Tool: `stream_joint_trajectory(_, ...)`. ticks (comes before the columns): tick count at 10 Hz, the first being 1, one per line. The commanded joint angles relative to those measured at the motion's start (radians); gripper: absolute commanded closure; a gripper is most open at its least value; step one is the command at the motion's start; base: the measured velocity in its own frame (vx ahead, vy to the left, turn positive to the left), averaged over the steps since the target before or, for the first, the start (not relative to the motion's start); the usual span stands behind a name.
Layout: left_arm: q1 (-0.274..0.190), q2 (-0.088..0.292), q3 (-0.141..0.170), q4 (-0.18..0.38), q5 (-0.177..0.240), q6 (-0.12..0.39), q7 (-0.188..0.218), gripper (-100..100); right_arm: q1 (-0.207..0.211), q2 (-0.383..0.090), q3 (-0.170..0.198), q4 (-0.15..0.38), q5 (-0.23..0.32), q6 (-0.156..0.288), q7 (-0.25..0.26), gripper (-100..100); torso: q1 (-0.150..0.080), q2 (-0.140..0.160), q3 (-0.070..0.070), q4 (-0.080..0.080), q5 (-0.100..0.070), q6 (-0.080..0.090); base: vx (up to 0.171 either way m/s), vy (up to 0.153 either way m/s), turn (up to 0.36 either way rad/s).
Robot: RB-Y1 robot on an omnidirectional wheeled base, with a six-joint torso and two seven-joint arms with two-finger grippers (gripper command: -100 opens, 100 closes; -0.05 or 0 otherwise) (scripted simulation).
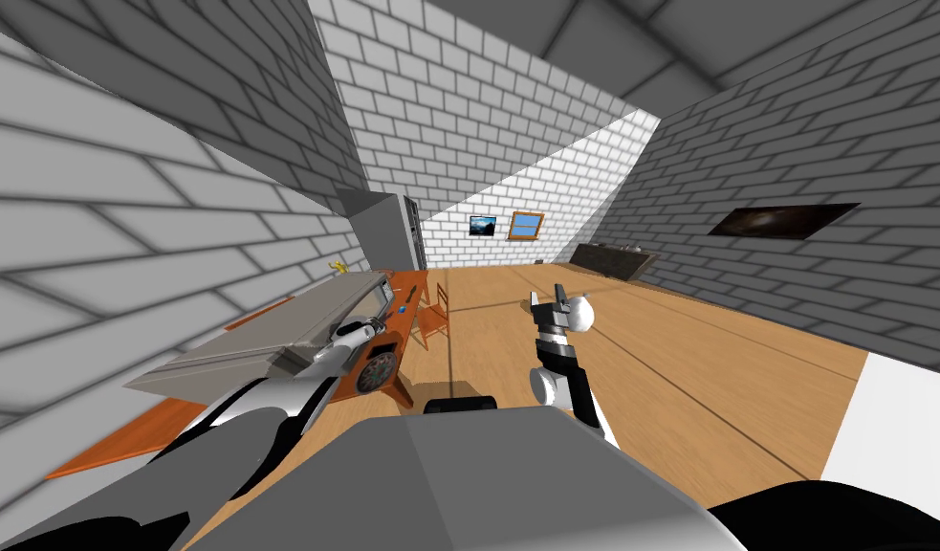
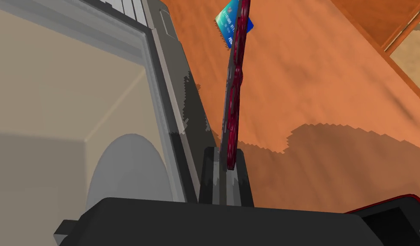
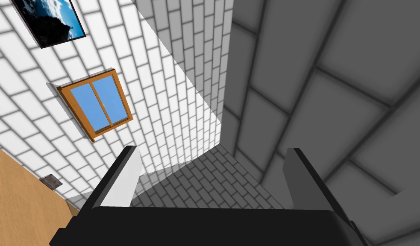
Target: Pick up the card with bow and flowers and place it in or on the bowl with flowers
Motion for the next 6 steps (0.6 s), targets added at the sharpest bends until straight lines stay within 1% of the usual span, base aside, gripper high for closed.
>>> stream_joint_trajectory(1,-0.02,0.003,-0.02,0.039,0.05,-0.043,-0.05,100,0.0,0.0,0.0,0.0,0.0,0.0,0.0,0,0.0,0.0,0.0,0.0,0.0,0.0,-0.055,-0.018,0.005)
stream_joint_trajectory(2,-0.02,0.003,-0.02,0.039,0.064,-0.043,-0.059,100,0.0,0.0,0.0,0.0,0.0,0.0,0.0,0,0.0,0.001,0.001,0.0,0.0,0.0,-0.027,-0.008,0.001)
stream_joint_trajectory(3,-0.02,0.003,-0.02,0.039,0.082,-0.043,-0.086,100,0.0,0.0,0.0,0.0,0.0,0.0,0.0,0,0.0,0.0,0.0,0.0,0.0,0.0,-0.006,-0.003,0.002)
stream_joint_trajectory(4,-0.02,0.003,-0.02,0.039,0.082,-0.043,-0.109,100,0.0,0.0,0.0,0.0,0.0,0.0,0.0,0,0.001,-0.001,0.0,0.0,0.0,0.0,0.0,0.0,0.0)
stream_joint_trajectory(5,-0.018,-0.004,-0.019,0.034,0.053,-0.093,-0.14,100,0.0,0.0,0.0,0.0,0.0,0.0,0.0,0,0.001,-0.002,-0.001,0.0,0.0,0.0,-0.04,-0.017,0.007)
stream_joint_trajectory(6,-0.018,-0.004,-0.019,0.034,0.053,-0.098,-0.169,100,0.0,0.0,0.0,0.0,0.0,0.0,0.0,0,0.0,0.0,0.0,0.0,0.0,0.0,-0.053,-0.02,0.005)
